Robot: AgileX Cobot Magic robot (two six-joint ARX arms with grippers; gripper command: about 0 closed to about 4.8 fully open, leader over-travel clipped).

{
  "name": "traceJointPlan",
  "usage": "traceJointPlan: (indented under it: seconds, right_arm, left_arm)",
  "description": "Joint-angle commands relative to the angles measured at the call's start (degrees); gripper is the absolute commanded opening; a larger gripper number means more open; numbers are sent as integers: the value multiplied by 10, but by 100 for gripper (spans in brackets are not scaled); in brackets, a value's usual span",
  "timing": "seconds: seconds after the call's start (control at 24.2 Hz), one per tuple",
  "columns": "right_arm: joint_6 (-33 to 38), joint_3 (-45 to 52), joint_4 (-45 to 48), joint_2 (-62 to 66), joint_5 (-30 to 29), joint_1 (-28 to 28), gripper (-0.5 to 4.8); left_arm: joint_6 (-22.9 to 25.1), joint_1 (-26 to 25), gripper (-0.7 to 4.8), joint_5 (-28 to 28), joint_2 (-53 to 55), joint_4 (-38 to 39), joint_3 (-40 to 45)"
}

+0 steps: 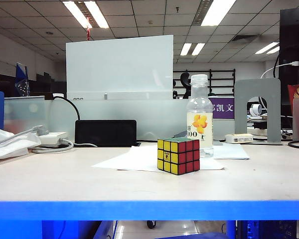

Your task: Rotate the Rubik's Cube so that the bottom side is facing up.

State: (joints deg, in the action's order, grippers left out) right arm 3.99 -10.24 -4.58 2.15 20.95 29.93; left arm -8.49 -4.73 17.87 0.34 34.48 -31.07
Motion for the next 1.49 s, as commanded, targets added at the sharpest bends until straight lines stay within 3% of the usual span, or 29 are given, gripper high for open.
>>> traceJointPlan:
  seconds: [0.04, 0.12, 0.33, 0.58, 0.66, 0.95, 1.11, 1.36, 1.49]
  right_arm:
    - [3, 30, 44, 0, 35, -4, -1]
    - [3, 46, 50, 0, 51, -11, -1]
    - [3, 58, 66, -1, 51, -49, -1]
    - [6, 62, 65, 0, -22, -136, -1]
    - [10, 69, 65, 0, -58, -169, -1]
    - [34, 89, 64, 0, -91, -263, -1]
    - [33, 92, 65, 0, -134, -286, -1]
    - [33, 100, 36, 0, -136, -287, -1]
    - [33, 100, 47, 0, -136, -286, -1]
  left_arm:
    - [10, -1, -5, -28, -2, -18, 5]
    - [-13, -1, -5, -29, -2, -54, 28]
    - [-127, -1, -5, -43, -2, -153, 112]
    - [-119, -1, -5, -94, -2, -223, 186]
    - [-109, -1, -5, -97, -2, -232, 204]
    - [-104, -1, -5, -76, -2, -255, 282]
    - [-104, -1, -5, -35, -2, -256, 303]
    - [-100, -1, -5, -38, -1, -254, 306]
    - [-150, -1, -4, -16, -1, -256, 305]
